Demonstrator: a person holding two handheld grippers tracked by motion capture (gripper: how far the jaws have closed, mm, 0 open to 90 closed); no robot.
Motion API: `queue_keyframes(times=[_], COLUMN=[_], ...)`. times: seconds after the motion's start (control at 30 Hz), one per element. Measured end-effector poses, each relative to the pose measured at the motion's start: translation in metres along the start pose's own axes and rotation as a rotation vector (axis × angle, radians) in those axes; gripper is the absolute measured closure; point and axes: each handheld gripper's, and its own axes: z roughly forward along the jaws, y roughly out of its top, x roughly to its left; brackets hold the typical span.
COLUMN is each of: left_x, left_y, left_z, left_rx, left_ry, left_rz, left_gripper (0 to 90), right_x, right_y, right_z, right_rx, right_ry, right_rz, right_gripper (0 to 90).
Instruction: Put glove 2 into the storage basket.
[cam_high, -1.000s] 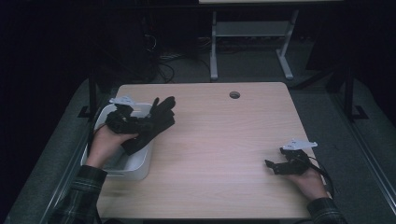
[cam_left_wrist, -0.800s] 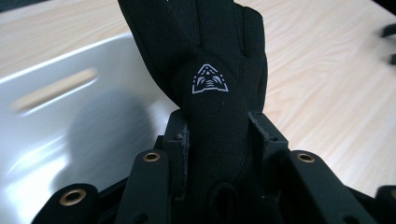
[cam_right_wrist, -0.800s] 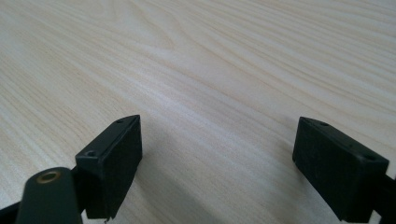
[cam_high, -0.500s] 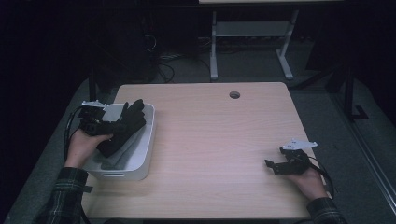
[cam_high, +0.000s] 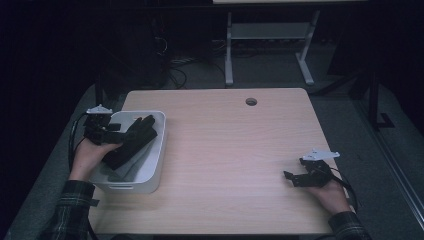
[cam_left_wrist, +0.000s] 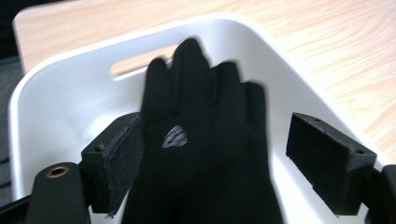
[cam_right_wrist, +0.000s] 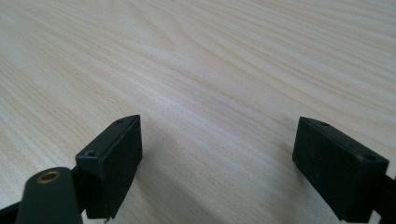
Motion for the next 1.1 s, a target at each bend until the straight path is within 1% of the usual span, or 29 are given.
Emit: queue_keyframes(times=[0.1,0.13,0.2,0.27,0.3,0.37,0.4,0.47,0.5,0.57,0.6,0.63,0.7,0.73,0.77,0.8,0.87,0.9,0.97,1.0,1.1], left_x=[-0.017,-0.025,-0.040,-0.056,-0.062,-0.081,-0.089,-0.104,-0.114,-0.130,-0.135,-0.145,-0.159,-0.166,-0.170,-0.178,-0.190,-0.196,-0.205,-0.207,-0.216], left_y=[0.006,0.009,0.014,0.019,0.020,0.024,0.026,0.027,0.027,0.027,0.027,0.026,0.023,0.020,0.019,0.015,0.008,0.004,-0.005,-0.008,-0.019], left_z=[0.004,0.006,0.011,0.016,0.018,0.025,0.028,0.034,0.039,0.047,0.050,0.055,0.063,0.067,0.070,0.076,0.085,0.089,0.099,0.102,0.115], left_rx=[-0.006,-0.013,-0.030,-0.039,-0.039,-0.059,-0.054,-0.066,-0.066,-0.050,-0.048,-0.045,-0.032,-0.031,-0.024,-0.023,-0.011,-0.002,0.016,0.025,0.073], left_ry=[-0.035,-0.053,-0.085,-0.116,-0.126,-0.160,-0.175,-0.203,-0.221,-0.243,-0.255,-0.270,-0.294,-0.303,-0.307,-0.317,-0.331,-0.342,-0.350,-0.350,-0.359], left_rz=[0.038,0.058,0.075,0.099,0.116,0.133,0.154,0.160,0.171,0.202,0.211,0.217,0.239,0.238,0.253,0.256,0.278,0.281,0.292,0.312,0.335], left_gripper=[17.6,17.6,17.6,17.6,17.6,17.6,17.6,17.6,17.6,17.6,17.6,17.6,17.6,17.6,17.6,17.6,17.6,17.6,17.6,17.6,17.6], right_x=[0.000,0.000,0.000,0.000,0.000,0.000,0.000,0.000,0.000,0.000,0.000,0.000,0.000,0.000,0.000,0.000,0.000,0.000,0.000,0.000,0.000], right_y=[0.000,0.000,0.000,0.000,0.000,0.000,0.000,0.000,0.000,0.000,0.000,0.000,0.000,0.000,0.000,0.000,0.000,0.000,0.000,0.000,0.000], right_z=[0.000,0.000,0.000,0.000,0.000,0.000,0.000,0.000,0.000,0.000,0.000,0.000,0.000,0.000,0.000,0.000,0.000,0.000,0.000,0.000,0.000], right_rx=[0.000,0.000,0.000,0.000,0.000,0.000,0.000,0.000,0.000,0.001,0.001,0.001,0.000,0.001,0.001,0.001,0.001,0.001,0.001,0.001,0.001], right_ry=[0.000,0.000,0.000,-0.001,-0.001,-0.001,-0.001,-0.001,-0.001,-0.001,0.000,0.000,0.000,0.001,0.001,0.001,0.002,0.002,0.002,0.002,0.002], right_rz=[0.001,0.000,0.000,0.001,0.001,0.001,0.001,0.001,0.001,0.001,0.001,0.001,0.000,-0.001,-0.001,-0.001,-0.001,-0.002,-0.002,-0.001,-0.002], right_gripper=[15.7,15.6,15.6,15.6,15.6,15.6,15.6,15.6,15.6,15.5,15.5,15.5,15.4,15.5,15.4,15.4,15.4,15.4,15.4,15.4,15.4])
